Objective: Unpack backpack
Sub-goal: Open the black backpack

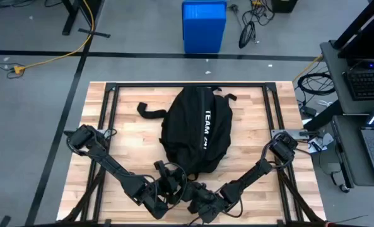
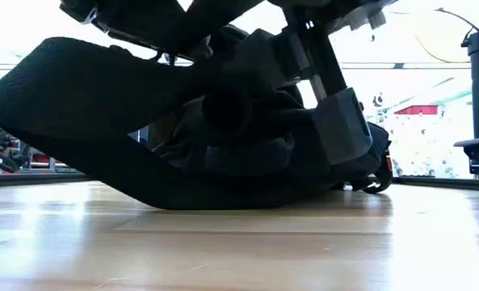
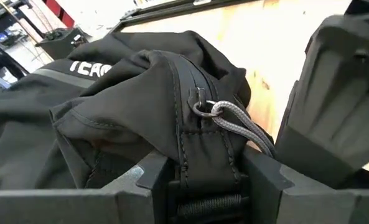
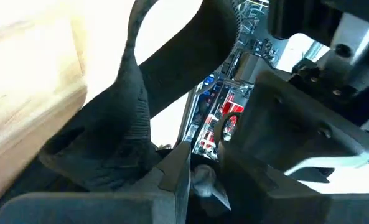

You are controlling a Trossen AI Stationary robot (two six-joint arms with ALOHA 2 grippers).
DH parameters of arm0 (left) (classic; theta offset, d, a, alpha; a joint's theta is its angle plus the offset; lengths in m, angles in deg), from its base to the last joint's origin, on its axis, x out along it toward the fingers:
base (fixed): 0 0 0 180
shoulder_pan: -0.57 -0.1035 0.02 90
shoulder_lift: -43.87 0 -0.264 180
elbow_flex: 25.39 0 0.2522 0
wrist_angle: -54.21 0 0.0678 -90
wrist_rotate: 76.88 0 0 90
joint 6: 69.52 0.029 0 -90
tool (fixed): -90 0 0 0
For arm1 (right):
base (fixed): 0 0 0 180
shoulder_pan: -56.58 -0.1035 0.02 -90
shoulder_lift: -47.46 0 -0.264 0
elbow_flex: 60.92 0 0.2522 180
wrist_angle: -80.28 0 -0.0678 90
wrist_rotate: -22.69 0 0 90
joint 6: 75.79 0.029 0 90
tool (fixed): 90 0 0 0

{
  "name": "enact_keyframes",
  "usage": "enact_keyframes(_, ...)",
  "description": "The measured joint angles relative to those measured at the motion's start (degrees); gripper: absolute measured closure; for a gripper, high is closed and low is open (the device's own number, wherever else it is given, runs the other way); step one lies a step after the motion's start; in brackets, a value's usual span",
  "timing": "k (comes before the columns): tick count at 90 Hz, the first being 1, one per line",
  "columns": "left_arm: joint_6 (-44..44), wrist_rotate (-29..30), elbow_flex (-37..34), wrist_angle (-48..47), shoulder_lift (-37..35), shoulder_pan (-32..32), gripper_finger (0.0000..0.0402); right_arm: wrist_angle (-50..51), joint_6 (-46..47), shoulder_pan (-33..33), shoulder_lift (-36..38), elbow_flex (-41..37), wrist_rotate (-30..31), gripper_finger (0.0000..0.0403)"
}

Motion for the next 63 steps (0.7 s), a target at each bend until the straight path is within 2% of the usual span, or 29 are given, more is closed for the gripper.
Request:
enact_keyframes(20,0.0,0.0,0.0,-0.1,0.0,0.0,0.0272,0.0,0.7,0.0,0.0,0.0,0.0,0.0332)
enact_keyframes(43,0.0,-0.2,0.0,-0.3,0.0,0.0,0.0272,-0.1,2.6,0.1,0.0,0.0,0.1,0.0392)
enact_keyframes(63,0.0,-0.1,0.0,-0.4,0.0,0.0,0.0272,0.0,2.6,0.1,0.0,0.0,1.0,0.0398)
